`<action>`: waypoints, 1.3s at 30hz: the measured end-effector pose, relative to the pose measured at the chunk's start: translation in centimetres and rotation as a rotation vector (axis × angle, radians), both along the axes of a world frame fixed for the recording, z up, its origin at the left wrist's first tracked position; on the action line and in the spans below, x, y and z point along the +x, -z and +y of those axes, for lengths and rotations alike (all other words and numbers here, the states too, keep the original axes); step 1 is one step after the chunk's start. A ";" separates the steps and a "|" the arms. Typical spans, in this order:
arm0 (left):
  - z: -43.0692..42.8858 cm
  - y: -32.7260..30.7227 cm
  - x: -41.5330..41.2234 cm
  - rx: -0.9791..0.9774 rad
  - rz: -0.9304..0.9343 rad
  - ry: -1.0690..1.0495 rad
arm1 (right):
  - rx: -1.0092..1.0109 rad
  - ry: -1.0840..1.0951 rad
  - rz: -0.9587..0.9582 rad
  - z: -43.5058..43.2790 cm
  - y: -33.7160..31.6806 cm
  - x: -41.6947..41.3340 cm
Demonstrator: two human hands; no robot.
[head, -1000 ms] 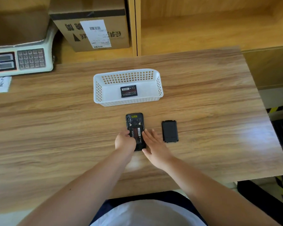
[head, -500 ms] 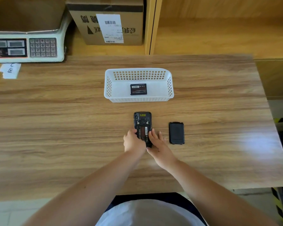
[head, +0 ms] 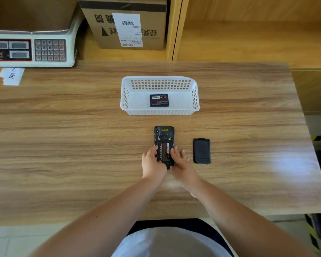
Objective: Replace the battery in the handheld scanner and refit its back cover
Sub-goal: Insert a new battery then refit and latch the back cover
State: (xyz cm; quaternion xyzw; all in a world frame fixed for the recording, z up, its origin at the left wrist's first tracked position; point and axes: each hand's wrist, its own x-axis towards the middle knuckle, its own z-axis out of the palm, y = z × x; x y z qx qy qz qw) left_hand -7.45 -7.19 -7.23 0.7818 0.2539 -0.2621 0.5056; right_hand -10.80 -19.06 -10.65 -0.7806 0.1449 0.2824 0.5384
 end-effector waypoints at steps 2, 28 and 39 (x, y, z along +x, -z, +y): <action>-0.2 0.1 -0.4 0.005 -0.026 0.016 | -0.066 -0.041 -0.022 0.3 0.4 0.0; 6.0 2.5 5.8 0.548 -0.449 1.329 | -0.694 -0.762 -0.379 -3.7 0.1 5.1; 6.0 2.6 6.5 0.605 -0.571 1.402 | -0.766 -0.759 -0.698 -3.4 2.0 4.4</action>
